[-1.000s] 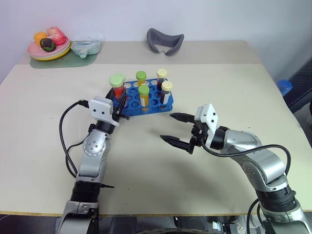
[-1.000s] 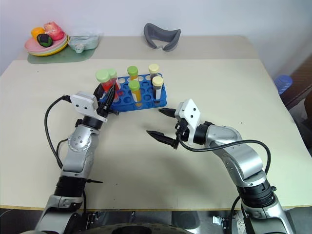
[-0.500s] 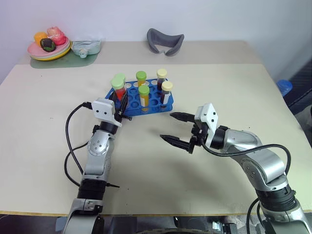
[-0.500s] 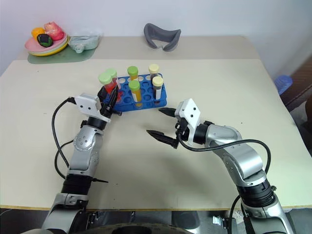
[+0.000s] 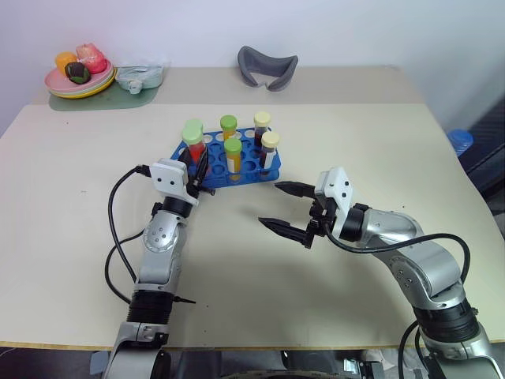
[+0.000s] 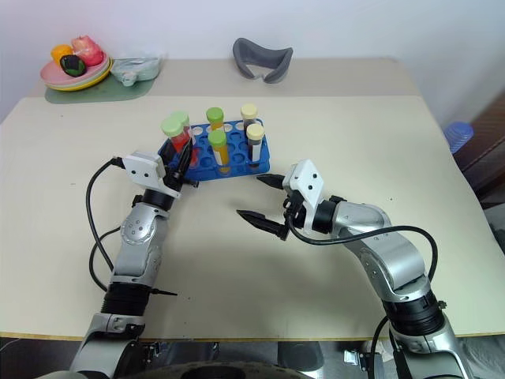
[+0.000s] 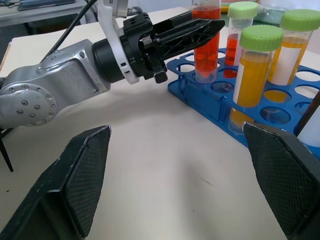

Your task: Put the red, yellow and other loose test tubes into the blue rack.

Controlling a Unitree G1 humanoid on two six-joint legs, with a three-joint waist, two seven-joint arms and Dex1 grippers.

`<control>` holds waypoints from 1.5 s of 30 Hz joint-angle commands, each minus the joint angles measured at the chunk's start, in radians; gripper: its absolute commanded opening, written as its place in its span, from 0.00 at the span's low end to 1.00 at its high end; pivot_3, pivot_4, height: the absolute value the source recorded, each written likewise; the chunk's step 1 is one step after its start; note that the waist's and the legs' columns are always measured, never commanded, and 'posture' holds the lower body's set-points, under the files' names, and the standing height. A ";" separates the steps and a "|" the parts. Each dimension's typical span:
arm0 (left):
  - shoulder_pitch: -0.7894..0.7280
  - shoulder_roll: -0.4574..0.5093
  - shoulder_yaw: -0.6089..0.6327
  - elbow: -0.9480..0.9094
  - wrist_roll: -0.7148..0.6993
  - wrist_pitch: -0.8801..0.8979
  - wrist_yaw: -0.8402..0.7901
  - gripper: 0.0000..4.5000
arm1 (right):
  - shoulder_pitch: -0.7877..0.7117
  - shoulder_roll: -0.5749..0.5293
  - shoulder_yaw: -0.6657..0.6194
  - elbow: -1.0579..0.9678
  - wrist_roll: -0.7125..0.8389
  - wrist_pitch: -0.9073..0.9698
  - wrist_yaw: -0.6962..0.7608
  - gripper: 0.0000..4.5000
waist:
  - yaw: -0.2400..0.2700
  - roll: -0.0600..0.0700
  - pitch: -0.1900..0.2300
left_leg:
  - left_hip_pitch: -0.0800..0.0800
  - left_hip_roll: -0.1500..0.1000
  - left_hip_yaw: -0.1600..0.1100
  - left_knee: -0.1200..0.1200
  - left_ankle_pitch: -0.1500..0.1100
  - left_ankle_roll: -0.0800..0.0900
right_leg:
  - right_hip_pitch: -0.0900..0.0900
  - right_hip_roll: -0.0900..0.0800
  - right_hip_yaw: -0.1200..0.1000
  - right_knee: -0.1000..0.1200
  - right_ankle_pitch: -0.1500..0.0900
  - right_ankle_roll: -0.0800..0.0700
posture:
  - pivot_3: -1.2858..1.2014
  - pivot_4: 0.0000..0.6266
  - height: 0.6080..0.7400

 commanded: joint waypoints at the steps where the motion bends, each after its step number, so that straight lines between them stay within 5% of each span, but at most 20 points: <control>1: -0.007 -0.003 0.009 0.004 0.017 -0.005 0.010 0.17 | -0.007 0.008 -0.004 -0.030 -0.002 -0.013 -0.005 0.96 | 0.000 0.000 0.000 | 0.000 0.000 0.000 0.000 0.000 0.000 | 0.000 0.000 0.000 0.000 0.000 0.000 | 0.52 0.24 1.00; 45: 0.017 -0.026 0.004 -0.021 -0.001 0.065 -0.019 0.17 | -0.003 0.035 0.011 -0.035 -0.026 -0.020 -0.006 0.96 | 0.002 0.000 -0.001 | 0.000 0.000 0.000 0.000 0.000 0.000 | 0.001 0.000 0.000 0.000 0.000 0.000 | 0.52 0.24 1.00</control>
